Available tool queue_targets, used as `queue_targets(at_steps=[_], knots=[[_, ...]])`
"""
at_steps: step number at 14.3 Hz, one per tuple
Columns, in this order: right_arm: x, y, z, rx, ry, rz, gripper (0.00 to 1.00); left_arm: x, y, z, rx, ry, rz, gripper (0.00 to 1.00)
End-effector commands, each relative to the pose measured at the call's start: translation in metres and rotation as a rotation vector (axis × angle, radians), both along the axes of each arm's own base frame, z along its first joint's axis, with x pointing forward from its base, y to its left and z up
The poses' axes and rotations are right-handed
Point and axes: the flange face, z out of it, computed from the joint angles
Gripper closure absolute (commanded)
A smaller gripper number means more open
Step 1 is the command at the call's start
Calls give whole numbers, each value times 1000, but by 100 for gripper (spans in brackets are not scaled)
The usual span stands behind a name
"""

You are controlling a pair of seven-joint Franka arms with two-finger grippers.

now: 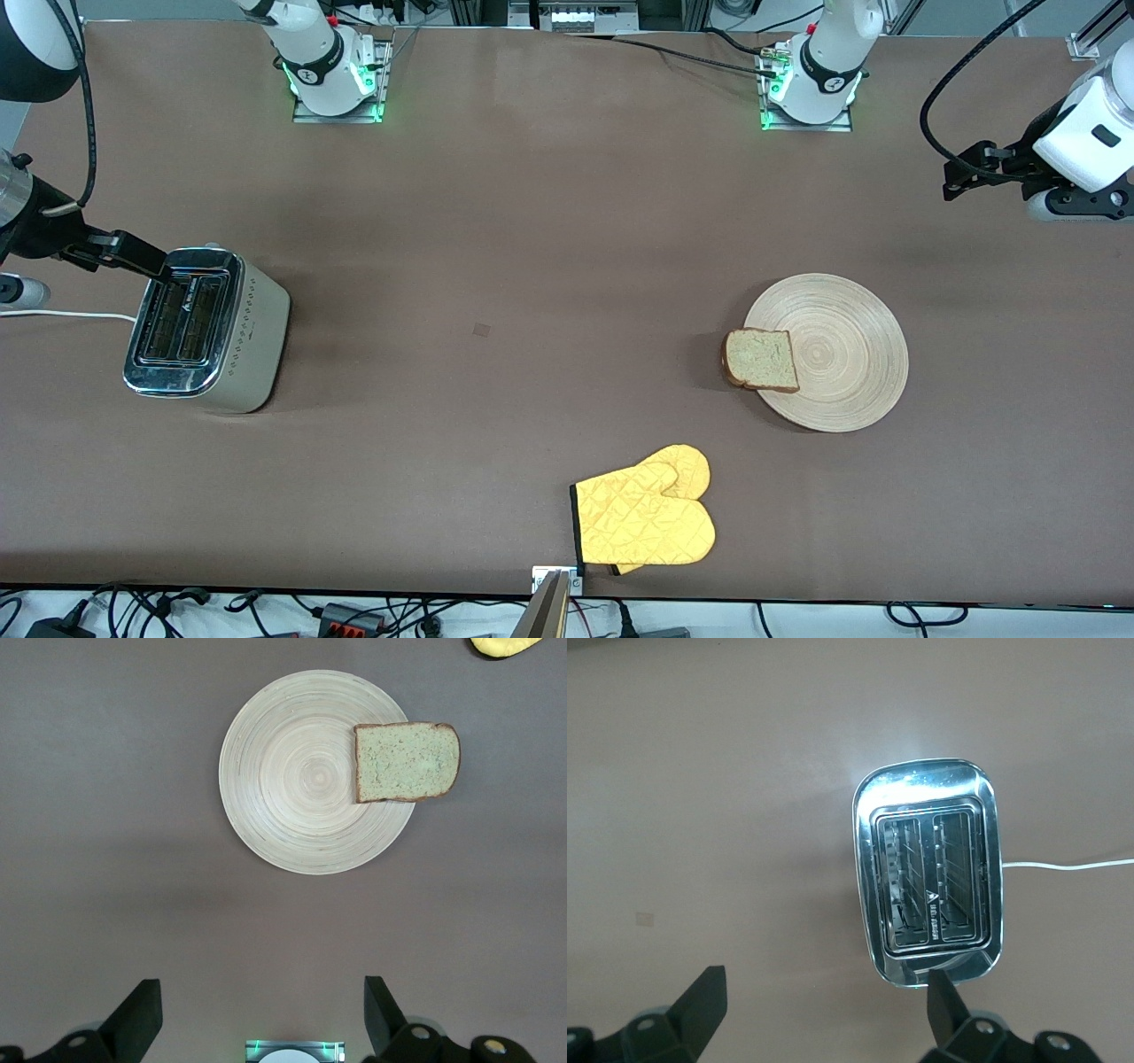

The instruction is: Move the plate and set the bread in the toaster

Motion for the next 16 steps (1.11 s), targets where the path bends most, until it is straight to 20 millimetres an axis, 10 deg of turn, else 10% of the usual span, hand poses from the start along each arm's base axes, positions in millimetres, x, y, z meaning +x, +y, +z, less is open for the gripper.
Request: queue_targets(at_steps=[1,16], knots=[[1,2,3,-7,5,19,0,3,2,5,-3,-2,-14,0],[-1,3,2,-7,25,24,0,4,-1,7,-2,-10,-21,0]])
